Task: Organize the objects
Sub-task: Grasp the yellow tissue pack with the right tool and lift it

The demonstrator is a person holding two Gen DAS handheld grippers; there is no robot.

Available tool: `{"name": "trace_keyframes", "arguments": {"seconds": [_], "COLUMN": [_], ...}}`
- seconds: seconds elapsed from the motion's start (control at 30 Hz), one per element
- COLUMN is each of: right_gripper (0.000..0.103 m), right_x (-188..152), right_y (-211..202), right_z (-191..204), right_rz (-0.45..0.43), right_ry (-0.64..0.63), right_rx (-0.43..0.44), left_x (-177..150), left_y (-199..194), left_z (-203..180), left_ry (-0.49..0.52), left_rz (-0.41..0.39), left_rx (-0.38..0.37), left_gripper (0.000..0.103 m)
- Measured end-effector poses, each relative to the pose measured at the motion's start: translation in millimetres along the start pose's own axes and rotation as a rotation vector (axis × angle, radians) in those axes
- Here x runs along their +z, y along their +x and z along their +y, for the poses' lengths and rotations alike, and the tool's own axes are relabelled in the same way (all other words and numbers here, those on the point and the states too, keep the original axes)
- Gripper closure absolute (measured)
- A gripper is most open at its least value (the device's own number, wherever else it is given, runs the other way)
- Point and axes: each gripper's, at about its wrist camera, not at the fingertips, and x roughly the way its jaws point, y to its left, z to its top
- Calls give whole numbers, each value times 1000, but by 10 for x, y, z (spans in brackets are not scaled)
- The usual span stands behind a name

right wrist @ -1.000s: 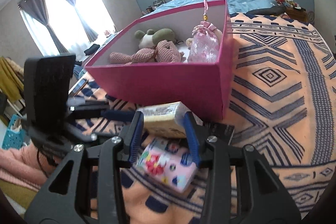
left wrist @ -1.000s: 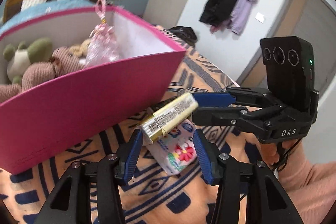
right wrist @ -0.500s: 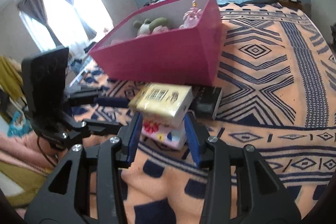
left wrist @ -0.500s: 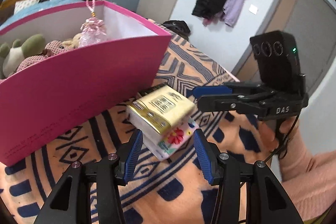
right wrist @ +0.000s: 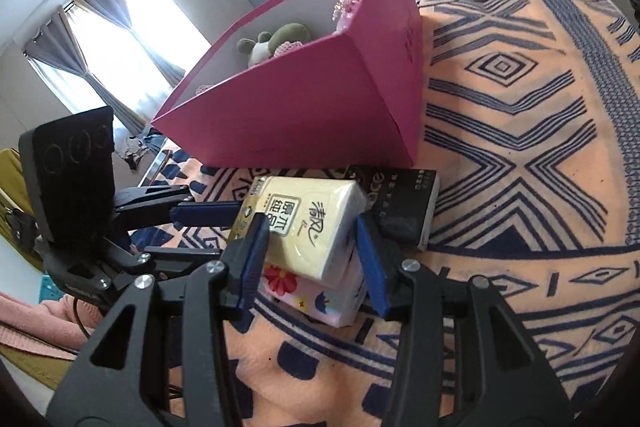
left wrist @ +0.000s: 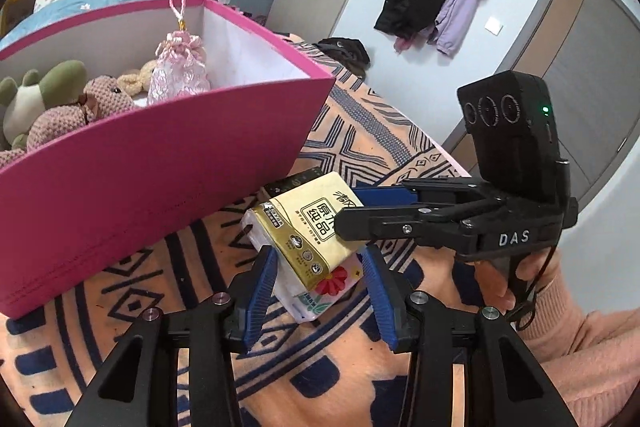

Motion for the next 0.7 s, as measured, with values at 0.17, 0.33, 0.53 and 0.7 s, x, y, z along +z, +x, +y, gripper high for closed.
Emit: {"name": "trace_keyframes", "arguments": {"seconds": [0.17, 0.33, 0.53, 0.7], "right_gripper": [55, 55, 55, 55], "right_x": [-19, 29, 195, 403], "right_y": [-130, -288, -436, -480], "right_z": [163, 359, 543, 638], "right_rz": [-44, -85, -133, -163], "right_ry": [-41, -91, -144, -171], "right_rx": [-17, -28, -26, -26], "left_x": [-4, 46, 183, 331], "left_y": [-123, -284, -511, -625], "left_z": [-85, -168, -265, -287], "left_ry": [8, 36, 84, 119], "left_rz": [-29, -67, -128, -164], "left_rx": [30, 45, 69, 95], "left_gripper": [59, 59, 59, 59]}}
